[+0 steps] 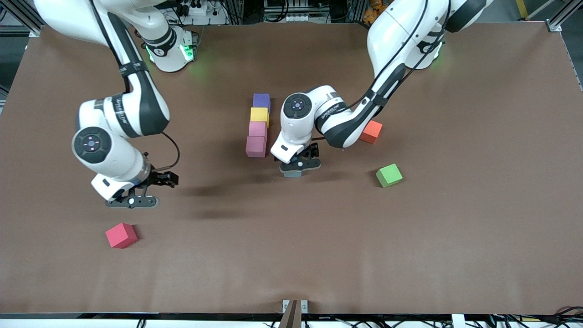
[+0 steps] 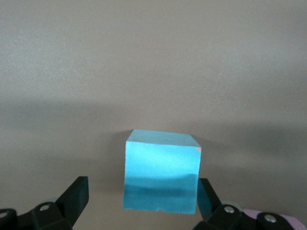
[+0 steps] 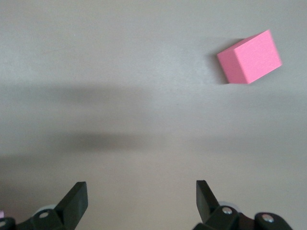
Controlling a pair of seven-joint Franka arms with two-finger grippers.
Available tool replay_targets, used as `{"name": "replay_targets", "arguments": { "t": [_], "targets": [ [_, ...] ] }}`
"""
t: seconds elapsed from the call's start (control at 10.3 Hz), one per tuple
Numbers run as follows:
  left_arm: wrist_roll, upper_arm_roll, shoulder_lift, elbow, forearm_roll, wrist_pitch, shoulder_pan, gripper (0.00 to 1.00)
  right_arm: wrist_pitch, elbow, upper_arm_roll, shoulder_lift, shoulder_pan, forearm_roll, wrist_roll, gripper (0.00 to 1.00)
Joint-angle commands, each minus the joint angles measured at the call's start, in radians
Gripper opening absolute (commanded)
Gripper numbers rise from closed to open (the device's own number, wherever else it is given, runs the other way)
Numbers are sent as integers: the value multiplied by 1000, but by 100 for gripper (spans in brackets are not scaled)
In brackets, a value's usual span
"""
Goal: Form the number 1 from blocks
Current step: 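Lift the cyan cube with the left gripper while the right gripper withdraws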
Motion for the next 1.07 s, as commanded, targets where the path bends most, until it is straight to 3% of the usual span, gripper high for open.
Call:
{"name": "replay_targets", "arguments": {
  "t": [0.0,0.29,0.48,0.68,0.97],
  "targets": [
    [-34,37,18,29,10,11,-43,100,-40,17,20,-105,-67,-21,-31,100],
    [-60,51,43,51,10,45,-49,100,-52,8,12,-242,-58,-22,104,100],
    [-44,52,49,55,10,45,-51,100,-112,8,-35,-297,-18,-22,188,100],
    [-46,52,81,74,11,47,-69,100,-248,12,-49,-360,-12,-21,188,100],
    [-36,68,84,84,11,47,-74,100,-377,87,-47,-380,-36,-13,181,100]
  ]
}}
